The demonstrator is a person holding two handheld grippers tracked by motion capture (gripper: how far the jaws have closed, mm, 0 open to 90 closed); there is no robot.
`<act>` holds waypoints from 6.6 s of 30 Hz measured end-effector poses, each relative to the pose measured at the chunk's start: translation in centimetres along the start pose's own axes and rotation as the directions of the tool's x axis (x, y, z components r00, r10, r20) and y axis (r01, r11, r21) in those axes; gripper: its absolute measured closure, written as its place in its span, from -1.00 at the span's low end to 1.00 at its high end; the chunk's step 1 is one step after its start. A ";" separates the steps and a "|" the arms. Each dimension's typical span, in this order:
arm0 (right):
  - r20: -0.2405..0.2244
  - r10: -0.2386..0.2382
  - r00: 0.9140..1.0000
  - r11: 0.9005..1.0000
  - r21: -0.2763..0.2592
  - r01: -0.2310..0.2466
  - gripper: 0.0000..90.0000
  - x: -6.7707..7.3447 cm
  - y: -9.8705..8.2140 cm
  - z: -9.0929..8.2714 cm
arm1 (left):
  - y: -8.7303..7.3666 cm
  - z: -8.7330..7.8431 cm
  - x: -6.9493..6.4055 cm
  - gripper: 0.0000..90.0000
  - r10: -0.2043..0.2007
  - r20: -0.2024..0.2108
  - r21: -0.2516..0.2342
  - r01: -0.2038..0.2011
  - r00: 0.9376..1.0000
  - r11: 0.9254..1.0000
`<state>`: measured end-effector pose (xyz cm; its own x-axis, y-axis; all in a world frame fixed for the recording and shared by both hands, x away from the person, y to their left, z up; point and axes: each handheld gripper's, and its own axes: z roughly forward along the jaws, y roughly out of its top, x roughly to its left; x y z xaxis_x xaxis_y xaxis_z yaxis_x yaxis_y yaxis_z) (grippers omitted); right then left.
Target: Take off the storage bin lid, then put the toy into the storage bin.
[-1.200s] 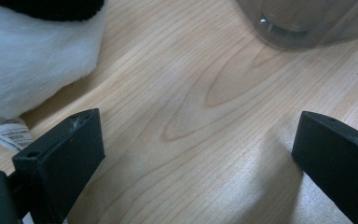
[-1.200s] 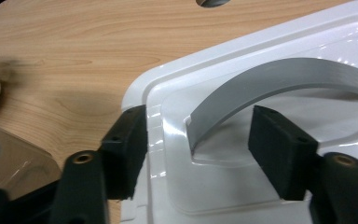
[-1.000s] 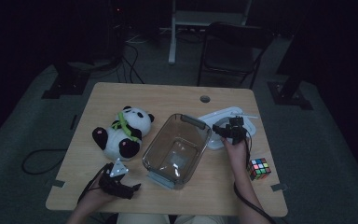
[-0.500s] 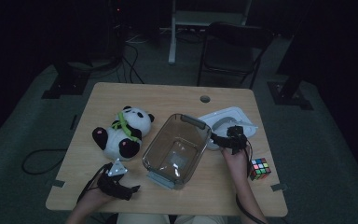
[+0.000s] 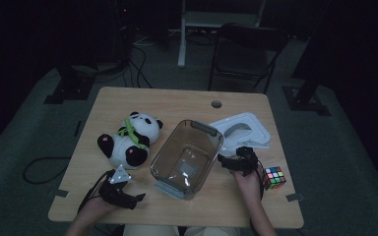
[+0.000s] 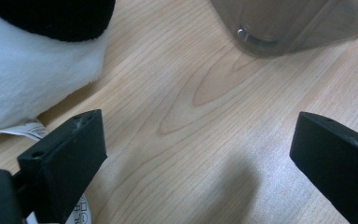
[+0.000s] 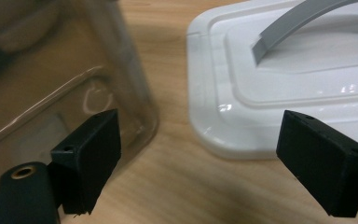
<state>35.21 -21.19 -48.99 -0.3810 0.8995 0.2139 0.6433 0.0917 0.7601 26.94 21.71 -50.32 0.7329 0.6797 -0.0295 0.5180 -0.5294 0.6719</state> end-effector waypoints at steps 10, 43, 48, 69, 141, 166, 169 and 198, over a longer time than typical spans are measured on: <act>-0.027 -0.211 0.977 0.977 0.013 0.211 -0.69 1.7 -2.6 -0.5 | 0.5 -0.6 0.1 -0.90 0.015 0.007 -0.011 -0.015 1.000 1.000; -0.106 -0.354 0.929 0.927 0.089 0.364 -0.69 2.3 -6.7 -1.4 | 6.1 -3.7 2.6 -0.90 -0.004 -0.067 -0.111 -0.004 0.998 0.994; -0.107 -0.347 0.932 0.929 0.094 0.357 -0.70 2.2 -6.6 -1.3 | 7.3 -4.1 3.4 -0.90 -0.011 -0.081 -0.132 0.001 0.997 0.991; -0.106 -0.345 0.933 0.930 0.095 0.355 -0.70 2.2 -6.6 -1.3 | 11.5 -3.8 10.2 -0.83 -0.154 -0.198 -0.174 0.120 0.968 0.977; -0.229 -0.256 0.939 0.957 0.081 0.280 -0.73 11.5 -4.0 4.4 | 14.5 -11.1 11.3 0.66 -0.295 -0.209 -0.312 0.222 0.932 0.924; -0.188 -0.216 0.958 0.975 0.016 0.223 -0.72 7.8 -4.6 0.8 | 21.5 -8.2 4.9 0.66 -0.078 -0.038 -0.291 0.064 0.996 0.955; -0.183 -0.211 0.960 0.976 0.007 0.216 -0.72 7.4 -4.5 0.6 | 22.0 -7.4 4.2 0.65 -0.046 -0.011 -0.277 0.041 0.999 0.960; -0.200 -0.189 0.962 0.981 0.000 0.192 -0.72 6.8 -4.5 0.4 | 20.0 -0.4 2.2 0.42 0.041 0.158 -0.108 -0.024 0.987 0.994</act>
<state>29.98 -15.32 -51.22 -0.6203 0.7623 0.1849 0.5580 0.2632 0.7870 38.76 12.83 -36.61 0.8141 0.5685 -0.1185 0.4494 -0.4874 0.7486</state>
